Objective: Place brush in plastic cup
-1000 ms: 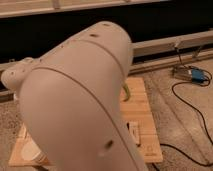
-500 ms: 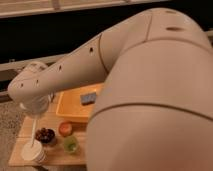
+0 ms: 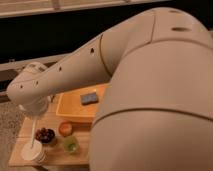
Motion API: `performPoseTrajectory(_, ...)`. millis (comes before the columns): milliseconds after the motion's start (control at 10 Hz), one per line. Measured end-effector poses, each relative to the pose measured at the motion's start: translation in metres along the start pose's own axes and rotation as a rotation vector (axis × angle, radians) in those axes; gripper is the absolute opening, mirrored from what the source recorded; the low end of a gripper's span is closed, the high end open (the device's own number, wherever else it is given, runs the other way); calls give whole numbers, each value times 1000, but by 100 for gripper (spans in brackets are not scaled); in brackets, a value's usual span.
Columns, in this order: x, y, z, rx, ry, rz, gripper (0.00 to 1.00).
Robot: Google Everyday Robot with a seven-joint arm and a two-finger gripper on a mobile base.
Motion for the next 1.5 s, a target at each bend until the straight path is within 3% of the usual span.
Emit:
performPoseTrajectory(1200, 0, -1, 1, 6, 4, -5, 0)
performPoseTrajectory(1500, 0, -1, 2, 7, 68, -81, 0)
